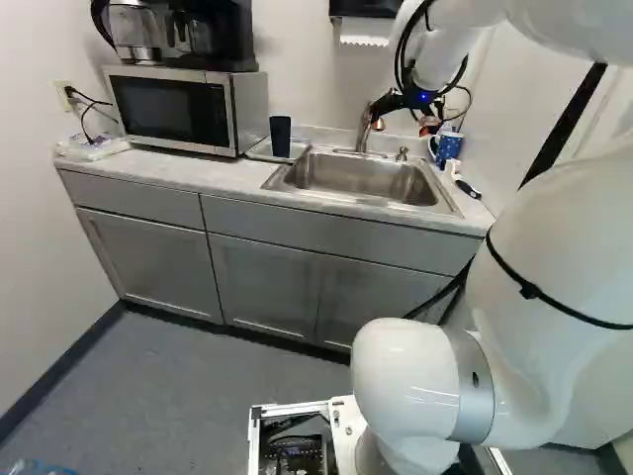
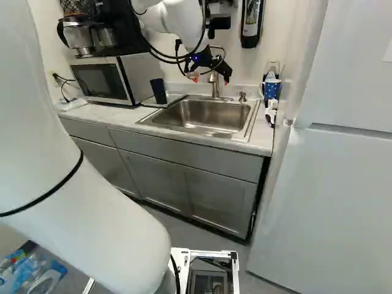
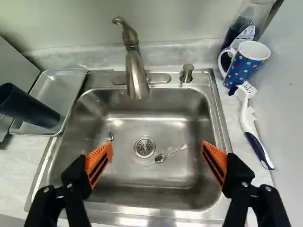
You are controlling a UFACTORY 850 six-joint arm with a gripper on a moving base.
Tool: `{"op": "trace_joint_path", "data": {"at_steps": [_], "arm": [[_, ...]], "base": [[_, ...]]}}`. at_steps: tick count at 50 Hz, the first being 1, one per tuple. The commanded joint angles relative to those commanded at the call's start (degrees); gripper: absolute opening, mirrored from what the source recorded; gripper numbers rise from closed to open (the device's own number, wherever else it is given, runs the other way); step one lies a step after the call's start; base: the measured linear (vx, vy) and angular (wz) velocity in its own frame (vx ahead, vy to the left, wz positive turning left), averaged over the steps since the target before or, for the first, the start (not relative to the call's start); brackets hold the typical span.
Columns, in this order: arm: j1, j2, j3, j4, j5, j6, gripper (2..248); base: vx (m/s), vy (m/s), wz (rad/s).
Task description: Rinse the cup and place it in the tray
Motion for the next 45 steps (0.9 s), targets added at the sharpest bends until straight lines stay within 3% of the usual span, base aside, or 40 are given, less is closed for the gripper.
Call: {"op": "trace_joint_path", "data": {"at_steps": [45], "arm": [[0.0, 0.0, 0.0, 0.0, 0.0, 0.0, 247]], "base": [[0.000, 0.000, 0.000]]}}
